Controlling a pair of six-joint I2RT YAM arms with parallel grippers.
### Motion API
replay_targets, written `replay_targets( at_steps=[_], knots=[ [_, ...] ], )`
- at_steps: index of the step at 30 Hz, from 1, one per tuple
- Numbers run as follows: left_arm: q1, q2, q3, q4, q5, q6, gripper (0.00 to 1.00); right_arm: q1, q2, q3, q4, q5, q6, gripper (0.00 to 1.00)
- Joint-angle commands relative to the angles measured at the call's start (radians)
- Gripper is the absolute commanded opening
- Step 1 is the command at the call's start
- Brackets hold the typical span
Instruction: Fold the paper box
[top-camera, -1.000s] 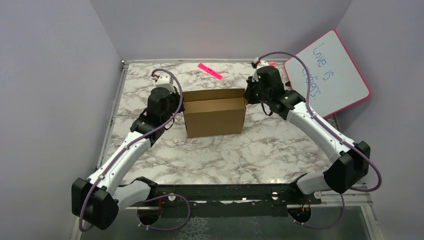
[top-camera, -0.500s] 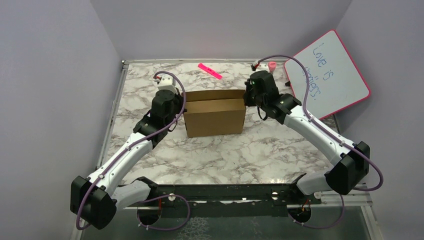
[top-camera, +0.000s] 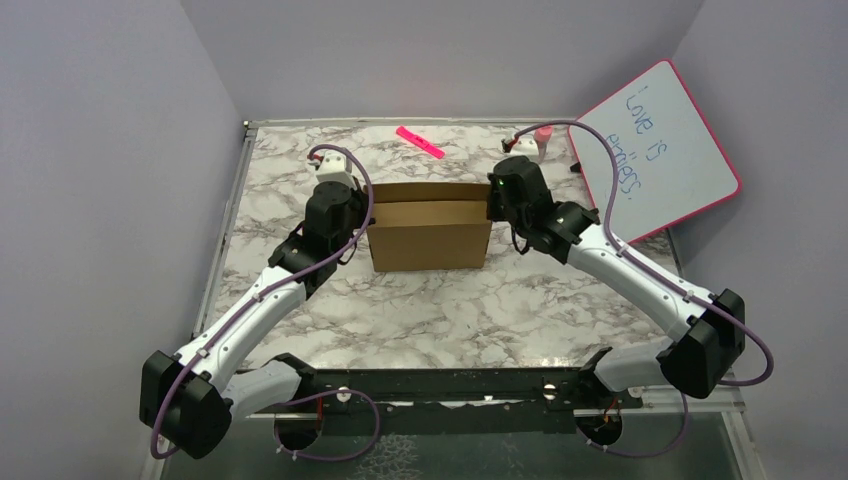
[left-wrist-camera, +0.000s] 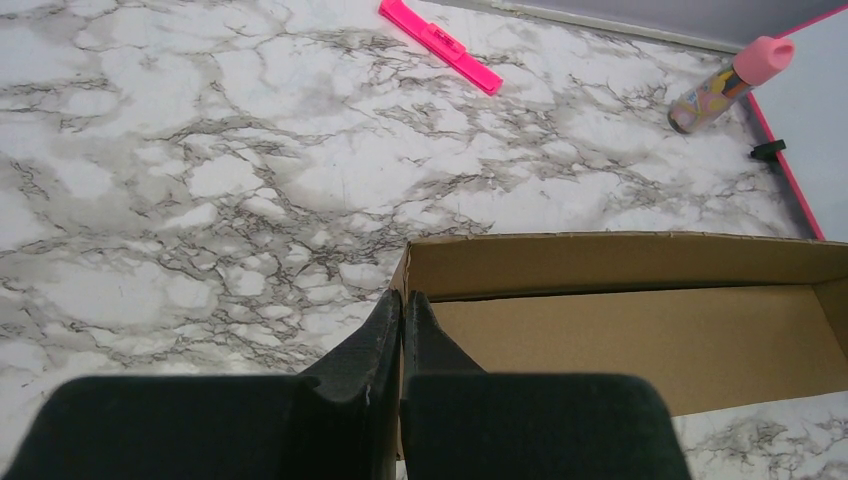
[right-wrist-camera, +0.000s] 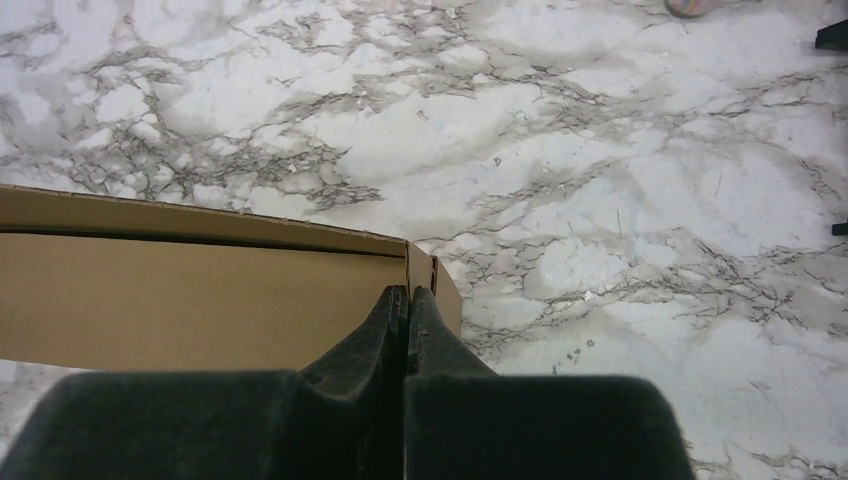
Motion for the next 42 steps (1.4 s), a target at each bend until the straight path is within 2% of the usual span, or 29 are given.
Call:
replay_targets(
  at_steps=[1, 16, 25, 33, 42],
  knots=[
    [-0.040, -0.012, -0.016, 0.034, 0.078, -0.044, 0.02, 0.045, 0.002, -0.043, 0.031, -0.030, 0.056, 0.01],
    [-0.060, -0.013, -0.032, 0.033, 0.065, -0.054, 0.01, 0.068, -0.008, -0.087, 0.074, -0.009, 0.073, 0.01],
    [-0.069, -0.024, -0.036, 0.016, 0.003, 0.034, 0.01, 0.071, -0.011, -0.092, 0.081, -0.012, 0.065, 0.01],
    [-0.070, -0.031, -0.078, 0.039, 0.005, 0.030, 0.01, 0.072, -0.018, -0.095, 0.082, -0.010, 0.062, 0.01],
    [-0.070, -0.029, -0.083, 0.053, 0.000, 0.116, 0.02, 0.074, -0.013, -0.097, 0.084, -0.019, 0.057, 0.01]
  ],
)
